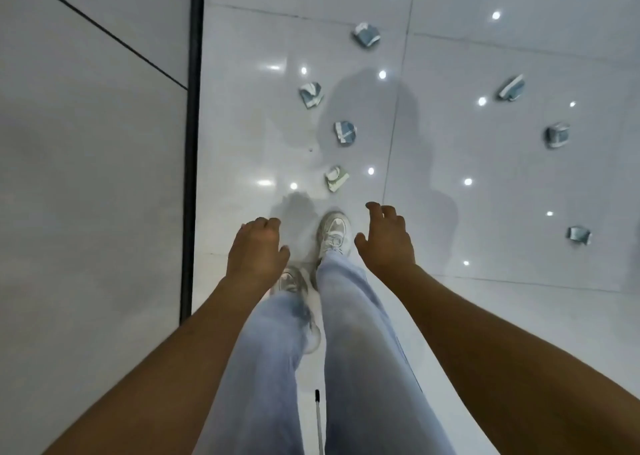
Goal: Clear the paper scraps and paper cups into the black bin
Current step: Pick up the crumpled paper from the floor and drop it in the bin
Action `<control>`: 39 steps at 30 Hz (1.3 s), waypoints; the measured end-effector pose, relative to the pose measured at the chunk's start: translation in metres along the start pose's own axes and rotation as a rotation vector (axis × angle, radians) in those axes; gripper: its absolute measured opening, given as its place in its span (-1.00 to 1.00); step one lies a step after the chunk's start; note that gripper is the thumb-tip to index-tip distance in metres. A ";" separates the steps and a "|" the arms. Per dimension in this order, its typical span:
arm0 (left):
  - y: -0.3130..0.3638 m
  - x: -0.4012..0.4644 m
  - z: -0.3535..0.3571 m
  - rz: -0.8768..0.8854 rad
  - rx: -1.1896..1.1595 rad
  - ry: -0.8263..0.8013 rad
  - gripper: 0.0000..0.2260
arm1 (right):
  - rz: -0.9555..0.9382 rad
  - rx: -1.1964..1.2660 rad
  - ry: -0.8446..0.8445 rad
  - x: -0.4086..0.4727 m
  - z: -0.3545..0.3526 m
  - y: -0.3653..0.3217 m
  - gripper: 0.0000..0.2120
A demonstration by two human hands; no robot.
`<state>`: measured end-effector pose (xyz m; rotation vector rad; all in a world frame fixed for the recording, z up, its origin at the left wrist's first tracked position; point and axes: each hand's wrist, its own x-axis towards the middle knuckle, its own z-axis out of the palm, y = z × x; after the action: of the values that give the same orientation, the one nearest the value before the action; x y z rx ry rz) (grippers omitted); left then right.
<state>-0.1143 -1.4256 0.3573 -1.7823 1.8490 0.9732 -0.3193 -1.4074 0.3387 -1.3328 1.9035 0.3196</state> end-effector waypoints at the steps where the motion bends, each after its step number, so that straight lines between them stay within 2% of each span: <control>1: 0.005 0.013 -0.006 0.019 -0.007 0.022 -0.61 | -0.001 -0.008 -0.001 0.010 -0.002 -0.002 -0.46; 6: 0.016 0.077 -0.017 0.147 0.018 0.012 -0.60 | 0.015 -0.028 -0.027 0.059 0.012 -0.009 -0.49; 10: 0.007 0.130 0.004 0.199 0.064 -0.037 -0.64 | 0.060 0.063 -0.020 0.101 0.052 -0.009 -0.46; 17: -0.034 0.234 0.105 0.236 0.118 -0.105 -0.66 | 0.096 0.120 0.024 0.220 0.165 0.023 -0.42; 23: -0.056 0.297 0.192 0.279 0.098 -0.091 -0.61 | 0.085 0.116 0.086 0.318 0.252 0.048 -0.14; 26: -0.060 0.314 0.219 0.311 0.084 -0.076 -0.57 | 0.081 0.098 0.180 0.348 0.280 0.053 -0.16; 30: -0.061 0.331 0.232 0.344 0.067 -0.086 -0.57 | 0.029 0.120 0.320 0.363 0.292 0.059 -0.48; 35: -0.045 0.339 0.220 0.320 0.061 -0.106 -0.55 | -0.004 0.215 0.260 0.346 0.276 0.059 -0.48; 39: -0.027 0.334 0.195 0.327 0.091 -0.146 -0.38 | -0.096 0.271 0.220 0.306 0.247 0.040 -0.43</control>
<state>-0.1615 -1.5210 -0.0157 -1.3434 2.0927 1.0814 -0.2903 -1.4542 -0.0531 -1.3109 1.9707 -0.1352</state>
